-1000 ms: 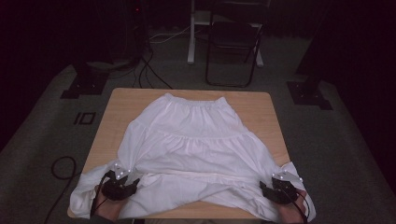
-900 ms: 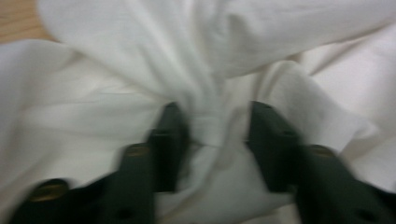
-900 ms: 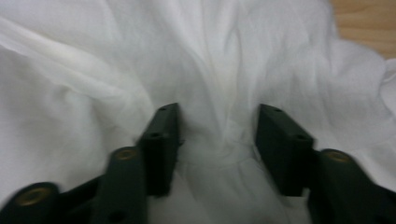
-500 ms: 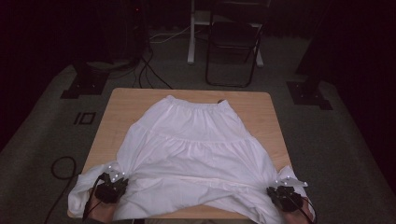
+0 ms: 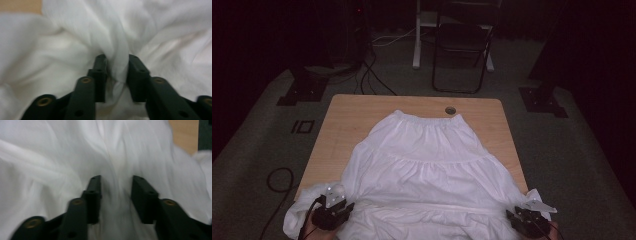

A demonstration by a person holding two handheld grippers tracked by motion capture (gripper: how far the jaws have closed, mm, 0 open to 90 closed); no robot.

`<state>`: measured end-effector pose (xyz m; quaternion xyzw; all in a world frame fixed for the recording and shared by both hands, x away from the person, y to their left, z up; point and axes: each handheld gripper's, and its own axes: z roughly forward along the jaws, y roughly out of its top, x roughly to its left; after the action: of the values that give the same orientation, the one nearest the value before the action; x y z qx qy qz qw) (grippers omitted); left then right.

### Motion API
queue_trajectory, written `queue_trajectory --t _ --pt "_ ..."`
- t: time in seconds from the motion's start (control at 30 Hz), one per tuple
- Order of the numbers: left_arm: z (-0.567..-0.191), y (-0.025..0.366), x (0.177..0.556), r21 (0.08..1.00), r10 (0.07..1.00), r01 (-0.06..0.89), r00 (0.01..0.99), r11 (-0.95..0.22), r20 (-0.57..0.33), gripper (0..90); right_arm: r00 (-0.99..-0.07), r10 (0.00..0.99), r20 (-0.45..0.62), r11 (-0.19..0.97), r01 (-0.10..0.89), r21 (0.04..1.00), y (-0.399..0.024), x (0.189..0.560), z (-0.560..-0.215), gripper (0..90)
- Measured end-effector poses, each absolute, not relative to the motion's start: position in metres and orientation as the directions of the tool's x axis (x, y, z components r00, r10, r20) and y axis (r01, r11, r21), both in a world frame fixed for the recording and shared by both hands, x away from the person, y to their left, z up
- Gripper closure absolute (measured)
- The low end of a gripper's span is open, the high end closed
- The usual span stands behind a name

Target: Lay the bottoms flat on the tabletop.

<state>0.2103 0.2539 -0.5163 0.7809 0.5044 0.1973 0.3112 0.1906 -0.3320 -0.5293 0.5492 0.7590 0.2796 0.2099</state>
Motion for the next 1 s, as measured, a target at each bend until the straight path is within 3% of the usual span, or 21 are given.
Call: queue_trajectory --t 0.23,0.5,0.63,0.7,0.73,0.77,0.83,1.0 --pt "-0.5 0.244 0.237 0.735 0.908 0.611 0.418 -0.293 0.014 53.0 -0.333 0.943 -0.023 0.234 0.61 0.757 -0.32 0.212 -0.513 41.7" --pt "-0.528 0.235 0.27 0.671 0.926 0.667 0.37 -0.323 0.078 46.3 -0.315 0.948 -0.046 0.25 0.646 0.722 -0.309 0.255 -0.533 39.5" --pt "-0.536 0.243 0.273 0.656 0.938 0.699 0.346 -0.285 0.039 46.8 -0.305 0.952 -0.017 0.23 0.677 0.699 -0.31 0.262 -0.544 40.2" --pt "-0.536 0.245 0.273 0.657 0.941 0.701 0.337 -0.278 0.038 55.0 -0.304 0.953 -0.011 0.225 0.679 0.699 -0.311 0.262 -0.544 41.7" --pt "-0.535 0.25 0.273 0.656 0.942 0.703 0.332 -0.275 0.038 55.0 -0.302 0.953 -0.011 0.223 0.68 0.699 -0.311 0.262 -0.544 42.5" --pt "-0.535 0.252 0.273 0.655 0.943 0.706 0.331 -0.271 0.034 68.9 -0.299 0.954 -0.015 0.222 0.674 0.704 -0.311 0.261 -0.545 43.7" --pt "-0.535 0.258 0.272 0.661 0.947 0.707 0.322 -0.252 0.016 78.0 -0.295 0.955 -0.013 0.217 0.673 0.707 -0.311 0.261 -0.545 44.3" --pt "-0.536 0.274 0.265 0.663 0.957 0.718 0.29 -0.212 -0.008 83.0 -0.298 0.954 -0.014 0.218 0.662 0.717 -0.307 0.262 -0.546 45.7"
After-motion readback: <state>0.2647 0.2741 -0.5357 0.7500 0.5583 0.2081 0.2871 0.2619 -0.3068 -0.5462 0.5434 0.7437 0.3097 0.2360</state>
